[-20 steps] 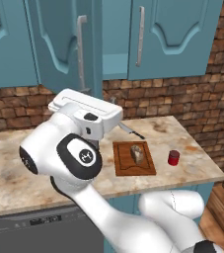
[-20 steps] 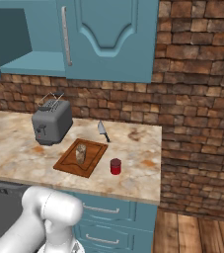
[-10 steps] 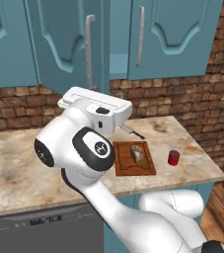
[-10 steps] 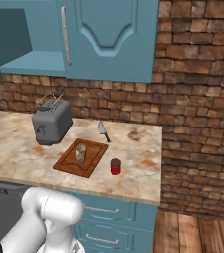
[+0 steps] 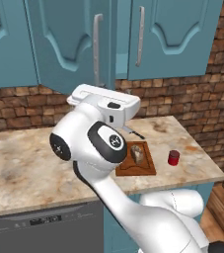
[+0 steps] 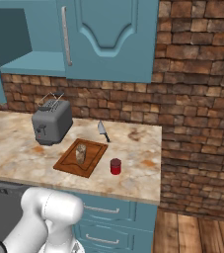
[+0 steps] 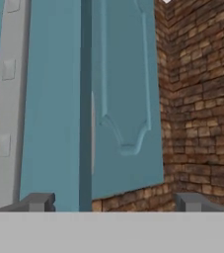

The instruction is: Pick the bread, place it on the cutting board, pick the jam, place it on the counter, and close the cabinet.

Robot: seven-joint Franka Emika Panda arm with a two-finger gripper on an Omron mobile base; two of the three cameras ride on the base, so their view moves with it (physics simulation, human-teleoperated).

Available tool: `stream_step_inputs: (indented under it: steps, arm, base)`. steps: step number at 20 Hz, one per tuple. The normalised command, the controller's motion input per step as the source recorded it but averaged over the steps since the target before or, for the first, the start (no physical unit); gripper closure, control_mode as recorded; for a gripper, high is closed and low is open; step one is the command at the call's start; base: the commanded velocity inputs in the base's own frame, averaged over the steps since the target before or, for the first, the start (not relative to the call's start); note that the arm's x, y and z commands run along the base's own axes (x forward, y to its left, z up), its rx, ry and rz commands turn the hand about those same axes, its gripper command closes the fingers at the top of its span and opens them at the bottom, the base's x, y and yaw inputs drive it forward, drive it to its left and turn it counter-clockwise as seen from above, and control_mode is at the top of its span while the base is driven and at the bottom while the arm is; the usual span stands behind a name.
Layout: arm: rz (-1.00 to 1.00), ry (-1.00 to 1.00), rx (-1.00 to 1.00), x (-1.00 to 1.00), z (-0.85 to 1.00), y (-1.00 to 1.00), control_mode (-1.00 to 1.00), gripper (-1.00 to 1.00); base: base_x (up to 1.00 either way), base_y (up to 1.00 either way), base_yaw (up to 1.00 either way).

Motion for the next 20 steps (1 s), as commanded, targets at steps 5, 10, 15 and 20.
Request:
stream_step_inputs:
  steps: [5,10,15,20]
  arm:
    - [0.04,0.00,0.00,0.20,0.00,-0.20,-1.00,-1.00]
    - [0.03,0.00,0.00,0.21,0.00,-0.17,-1.00,-1.00]
    - [0.04,0.00,0.00,0.20,0.00,-0.13,-1.00,-1.00]
    - [0.03,0.00,0.00,0.21,0.00,-0.09,-1.00,-1.00]
  base:
    - [0.00,0.00,0.00]
    - [0.00,0.00,0.00]
    - [0.00,0.00,0.00]
    - [0.00,0.00,0.00]
